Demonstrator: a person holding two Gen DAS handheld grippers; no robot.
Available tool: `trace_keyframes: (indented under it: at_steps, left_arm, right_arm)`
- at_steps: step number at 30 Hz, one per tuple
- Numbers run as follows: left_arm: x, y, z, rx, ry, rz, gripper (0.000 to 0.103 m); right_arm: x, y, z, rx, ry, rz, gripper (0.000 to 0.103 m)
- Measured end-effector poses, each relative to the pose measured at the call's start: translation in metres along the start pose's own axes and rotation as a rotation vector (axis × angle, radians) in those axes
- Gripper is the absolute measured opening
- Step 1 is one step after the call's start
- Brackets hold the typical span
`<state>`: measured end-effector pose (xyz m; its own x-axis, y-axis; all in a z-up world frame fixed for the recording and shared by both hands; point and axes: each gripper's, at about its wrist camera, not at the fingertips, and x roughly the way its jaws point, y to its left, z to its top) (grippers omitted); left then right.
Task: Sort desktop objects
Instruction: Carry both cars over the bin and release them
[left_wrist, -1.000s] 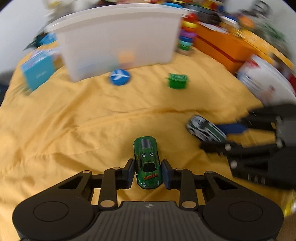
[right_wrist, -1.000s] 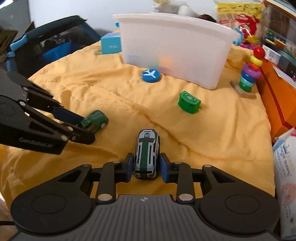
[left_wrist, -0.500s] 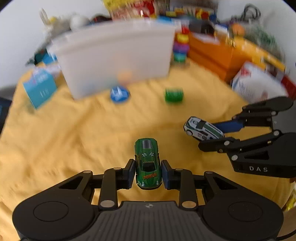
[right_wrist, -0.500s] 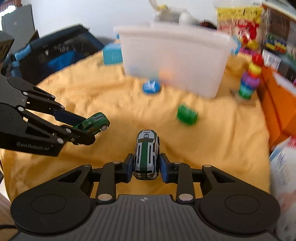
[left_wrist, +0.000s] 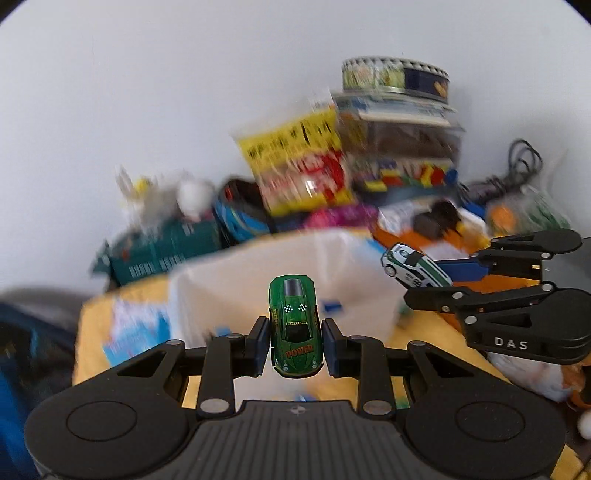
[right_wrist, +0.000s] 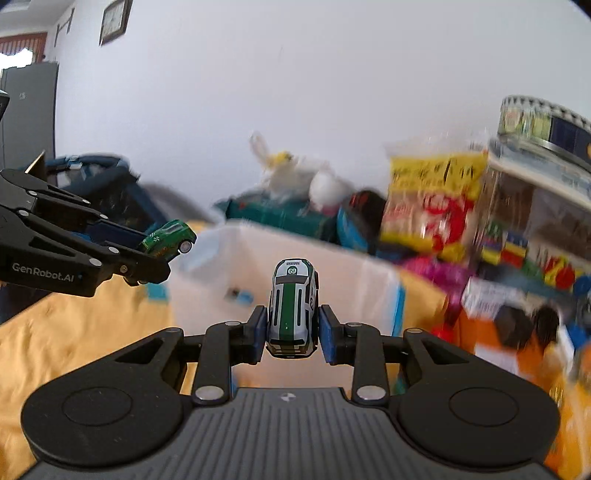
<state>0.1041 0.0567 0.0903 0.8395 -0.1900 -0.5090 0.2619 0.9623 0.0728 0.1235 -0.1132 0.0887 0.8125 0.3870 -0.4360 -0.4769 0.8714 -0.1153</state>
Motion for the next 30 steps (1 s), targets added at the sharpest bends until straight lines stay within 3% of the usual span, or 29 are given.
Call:
trace_keyframes:
  at_steps: [3,8,14,18,20,22,24,28,30]
  left_arm:
    - [0.014,0.010,0.018,0.002,-0.026,0.032,0.034]
    - [0.055,0.030,0.035,-0.009,0.012,0.108,0.034]
    - [0.107,0.054,0.026,-0.081,0.102,0.148,0.034]
    - [0.132,0.054,0.015,-0.105,0.169,0.142,0.034]
    - [0.133,0.055,0.011,-0.146,0.171,0.117,0.035]
    - [0.127,0.054,0.011,-0.160,0.143,0.116,0.042]
    - [0.117,0.052,0.012,-0.158,0.109,0.120,0.053]
    - [0.091,0.044,0.013,-0.168,0.075,0.087,0.053]
    - [0.074,0.038,0.008,-0.186,0.046,0.044,0.060]
  right_arm:
    - [0.015,-0.006,0.017,0.026,-0.050,-0.013,0.033]
    - [0.047,-0.016,0.036,0.096,-0.054,-0.016,0.033]
    - [0.091,-0.024,0.039,0.120,0.044,-0.029,0.033]
    - [0.115,-0.020,0.024,0.108,0.136,-0.031,0.034]
    - [0.121,-0.018,0.018,0.087,0.164,-0.038,0.035]
    - [0.118,-0.017,0.015,0.069,0.159,-0.045,0.040]
    - [0.110,-0.020,0.013,0.073,0.126,-0.056,0.047]
    - [0.087,-0.024,0.015,0.091,0.067,-0.054,0.047]
    - [0.072,-0.025,0.014,0.102,0.031,-0.045,0.047]
